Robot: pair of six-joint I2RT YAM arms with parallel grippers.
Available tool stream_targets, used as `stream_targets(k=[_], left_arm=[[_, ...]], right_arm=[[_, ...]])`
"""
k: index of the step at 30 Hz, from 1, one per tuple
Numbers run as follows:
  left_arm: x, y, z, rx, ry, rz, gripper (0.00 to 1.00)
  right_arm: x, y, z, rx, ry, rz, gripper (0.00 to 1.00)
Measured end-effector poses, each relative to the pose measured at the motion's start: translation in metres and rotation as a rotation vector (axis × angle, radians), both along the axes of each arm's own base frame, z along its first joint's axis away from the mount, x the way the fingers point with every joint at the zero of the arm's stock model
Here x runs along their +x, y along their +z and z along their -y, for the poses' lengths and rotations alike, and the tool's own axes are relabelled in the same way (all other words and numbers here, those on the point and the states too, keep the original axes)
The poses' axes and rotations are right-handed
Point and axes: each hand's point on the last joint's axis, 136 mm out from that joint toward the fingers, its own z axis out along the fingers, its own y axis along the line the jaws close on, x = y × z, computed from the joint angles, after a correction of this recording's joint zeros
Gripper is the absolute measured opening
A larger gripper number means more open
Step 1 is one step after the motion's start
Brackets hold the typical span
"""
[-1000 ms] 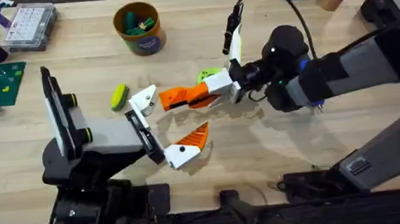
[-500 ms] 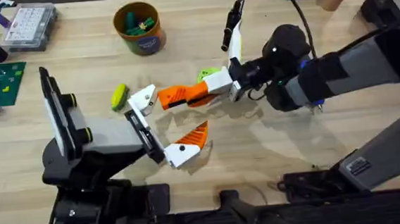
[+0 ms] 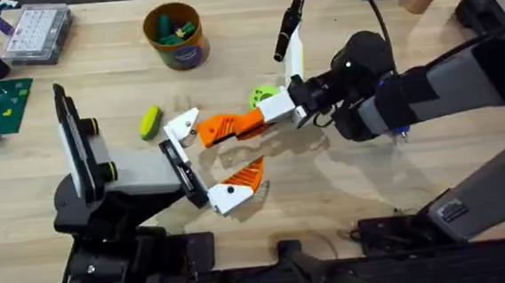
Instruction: Pick up the gripper from the table and insert it into the empty holder that is missing its gripper. Then pick up a screw, insert it into the mounting hole, and use the screwdriver to tighten it. Finally, clean up the table by picking up the vegetable and placing it into the bucket.
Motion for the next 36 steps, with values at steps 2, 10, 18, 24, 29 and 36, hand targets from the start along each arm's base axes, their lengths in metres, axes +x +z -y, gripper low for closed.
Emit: stream_targets(k=[2,10,18,24,29,36], left_arm=[[0.0,0.0,0.0,0.0,0.0,0.0,0.987],[0.0,-0.0002,0.0,0.0,0.0,-0.002,0.986],[0.001,-0.0002,-0.0006,0.0,0.007,-0.002,0.986],[0.002,-0.0001,-0.0012,0.0,0.013,-0.001,0.987],[0.0025,0.0,-0.0015,0.001,0.017,0.0,0.987],[0.0025,0.0,-0.0015,0.001,0.017,0.0,0.986]], right_arm=[[0.0001,0.0,0.0,0.0,-0.001,0.0,0.019],[0.0022,-0.0027,-0.001,-0.017,-0.012,-0.039,0.019],[0.0044,-0.0023,-0.0027,-0.014,-0.027,-0.04,0.019],[0.0043,-0.0005,-0.0041,-0.006,-0.03,-0.027,0.019],[0.0041,0.0013,-0.0046,0.001,-0.028,-0.014,0.019],[0.004,0.0018,-0.0046,0.002,-0.028,-0.011,0.019]])
